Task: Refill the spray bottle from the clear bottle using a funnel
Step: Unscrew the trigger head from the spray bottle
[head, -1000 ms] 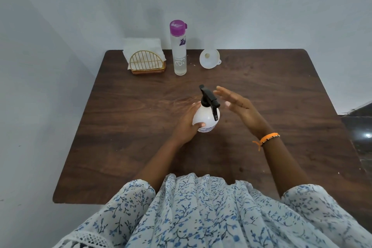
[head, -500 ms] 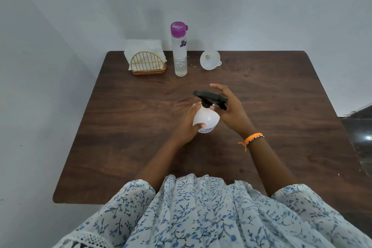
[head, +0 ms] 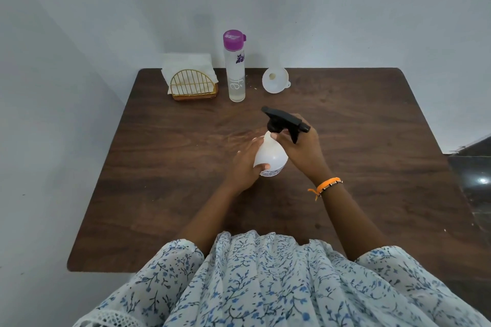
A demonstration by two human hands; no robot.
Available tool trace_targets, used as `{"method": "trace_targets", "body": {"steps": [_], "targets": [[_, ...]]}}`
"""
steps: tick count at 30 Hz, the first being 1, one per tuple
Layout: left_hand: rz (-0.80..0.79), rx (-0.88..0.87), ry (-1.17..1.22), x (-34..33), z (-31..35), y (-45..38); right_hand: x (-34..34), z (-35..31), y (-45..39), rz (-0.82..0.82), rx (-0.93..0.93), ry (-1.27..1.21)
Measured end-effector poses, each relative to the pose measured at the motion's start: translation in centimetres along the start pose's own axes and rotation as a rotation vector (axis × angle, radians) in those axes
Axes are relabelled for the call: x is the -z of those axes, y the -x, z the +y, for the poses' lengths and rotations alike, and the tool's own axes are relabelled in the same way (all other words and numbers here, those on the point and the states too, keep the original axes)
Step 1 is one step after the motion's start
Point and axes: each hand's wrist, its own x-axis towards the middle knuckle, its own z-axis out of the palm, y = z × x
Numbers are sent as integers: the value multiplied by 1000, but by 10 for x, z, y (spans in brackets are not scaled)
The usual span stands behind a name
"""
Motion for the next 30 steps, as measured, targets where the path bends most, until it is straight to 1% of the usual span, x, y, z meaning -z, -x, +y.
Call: {"method": "trace_targets", "body": {"steps": [5,8,13,18,24,30], "targets": [[3,-26,-61,2,1,-5,11,-11,-7,45,-52,-77],[24,-21,-124,2,2,-10,20,-23,-14,79,12,-75],[30,-4,-138,4,4,-11,26,-49,-22,114,143,-21],[33,-6,-154,4,5,-11,35,-67,-29,136,218,10],[28,-2,-134,2,3,-12,51,-79,-30,164,286,106],[18,21,-128,1,2,-11,59,-87,-30,191,298,35]]}}
